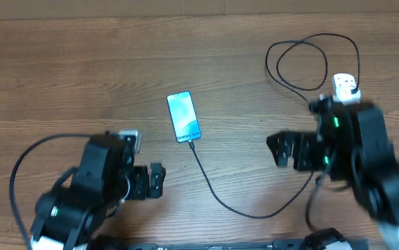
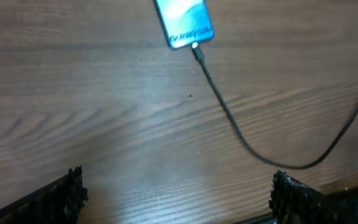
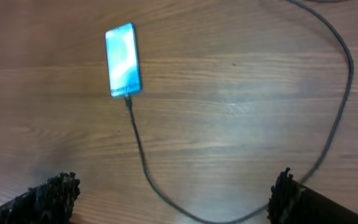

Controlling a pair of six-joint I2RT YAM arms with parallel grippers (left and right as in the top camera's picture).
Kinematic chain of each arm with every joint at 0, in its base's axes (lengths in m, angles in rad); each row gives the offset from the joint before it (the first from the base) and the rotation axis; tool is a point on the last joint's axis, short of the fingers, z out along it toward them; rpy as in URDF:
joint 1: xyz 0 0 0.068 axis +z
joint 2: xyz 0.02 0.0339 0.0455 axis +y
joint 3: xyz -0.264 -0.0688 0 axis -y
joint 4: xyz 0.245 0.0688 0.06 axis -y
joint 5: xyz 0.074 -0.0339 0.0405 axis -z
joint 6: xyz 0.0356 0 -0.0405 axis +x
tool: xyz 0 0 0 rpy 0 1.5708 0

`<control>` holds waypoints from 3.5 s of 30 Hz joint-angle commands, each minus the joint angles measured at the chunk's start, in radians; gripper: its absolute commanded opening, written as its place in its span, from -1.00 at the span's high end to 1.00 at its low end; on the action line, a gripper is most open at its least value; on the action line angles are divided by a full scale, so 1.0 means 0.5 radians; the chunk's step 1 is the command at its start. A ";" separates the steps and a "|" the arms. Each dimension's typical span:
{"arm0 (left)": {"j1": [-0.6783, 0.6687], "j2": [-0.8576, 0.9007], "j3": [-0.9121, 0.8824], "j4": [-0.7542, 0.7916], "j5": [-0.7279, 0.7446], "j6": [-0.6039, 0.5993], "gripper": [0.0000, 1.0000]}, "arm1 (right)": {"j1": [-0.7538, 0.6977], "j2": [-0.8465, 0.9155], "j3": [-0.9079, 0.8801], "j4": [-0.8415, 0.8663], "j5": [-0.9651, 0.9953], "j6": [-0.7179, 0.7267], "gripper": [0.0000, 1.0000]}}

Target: Plug charger to phone and switch on socket

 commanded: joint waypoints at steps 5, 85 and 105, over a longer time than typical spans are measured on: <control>-0.013 -0.294 -0.126 0.071 0.014 -0.069 -1.00 | 0.062 -0.723 -0.636 0.231 0.046 0.011 -1.00; 0.735 -1.682 -1.982 2.227 -0.109 0.255 -0.99 | 0.062 -0.734 -0.668 0.132 0.046 0.011 -1.00; 0.735 -1.679 -1.982 2.227 -0.109 0.254 -0.99 | 0.062 -0.734 -0.668 0.132 0.046 0.011 -1.00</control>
